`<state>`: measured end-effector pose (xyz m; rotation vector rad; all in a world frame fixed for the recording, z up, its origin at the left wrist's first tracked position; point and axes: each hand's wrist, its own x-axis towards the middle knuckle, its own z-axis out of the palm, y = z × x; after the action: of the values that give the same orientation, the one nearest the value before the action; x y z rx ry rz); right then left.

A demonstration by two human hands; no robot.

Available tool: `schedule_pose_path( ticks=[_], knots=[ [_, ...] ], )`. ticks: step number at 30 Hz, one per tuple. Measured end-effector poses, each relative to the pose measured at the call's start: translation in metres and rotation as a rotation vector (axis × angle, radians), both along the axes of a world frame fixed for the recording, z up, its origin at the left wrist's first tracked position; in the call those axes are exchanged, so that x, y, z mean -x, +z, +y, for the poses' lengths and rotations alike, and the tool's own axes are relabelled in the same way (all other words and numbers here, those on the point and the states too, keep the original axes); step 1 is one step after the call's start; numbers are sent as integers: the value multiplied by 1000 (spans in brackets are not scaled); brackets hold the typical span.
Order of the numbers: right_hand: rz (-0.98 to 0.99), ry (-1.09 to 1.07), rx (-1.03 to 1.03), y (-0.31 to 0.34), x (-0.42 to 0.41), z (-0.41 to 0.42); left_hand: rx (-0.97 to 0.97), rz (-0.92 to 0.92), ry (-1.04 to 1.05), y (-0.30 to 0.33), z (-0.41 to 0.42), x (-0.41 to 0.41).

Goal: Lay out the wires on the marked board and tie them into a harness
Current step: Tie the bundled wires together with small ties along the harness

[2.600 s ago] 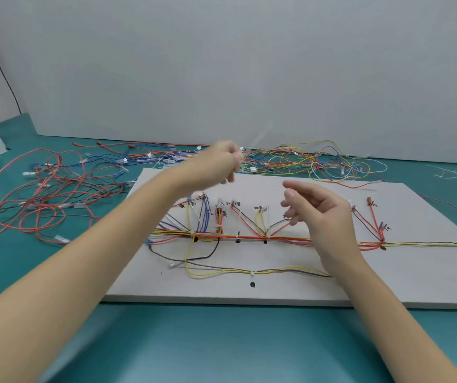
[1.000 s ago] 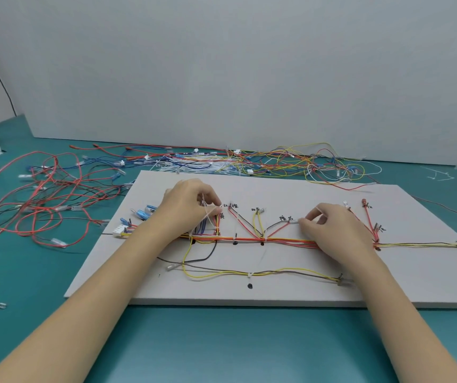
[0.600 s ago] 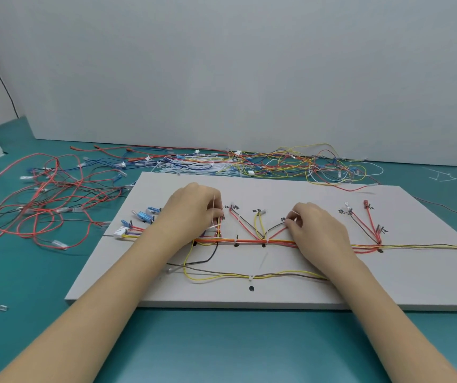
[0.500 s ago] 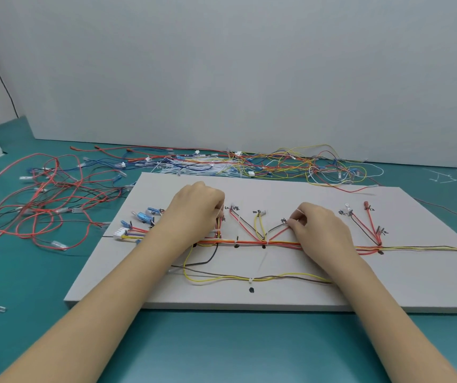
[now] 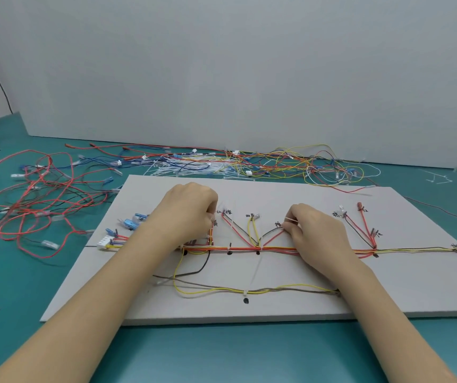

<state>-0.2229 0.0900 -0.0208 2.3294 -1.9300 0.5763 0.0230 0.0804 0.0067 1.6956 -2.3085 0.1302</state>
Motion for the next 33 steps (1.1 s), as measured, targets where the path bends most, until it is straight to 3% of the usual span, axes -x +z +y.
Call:
schedule_pose_path(
  ticks=[10,24,28,33],
  knots=[
    [15,45,-4,2,-32,1,-56,-35,89,6,-4,-29],
    [47,118,8,6,-52,-16,-71,89,245,3,-10,-46],
    [2,115,-2,3,-51,-21,-100,164,261,1,-12,-48],
    [-195,135,-108,8,-45,-22,-116,278,244,3,-13,-49]
  ],
)
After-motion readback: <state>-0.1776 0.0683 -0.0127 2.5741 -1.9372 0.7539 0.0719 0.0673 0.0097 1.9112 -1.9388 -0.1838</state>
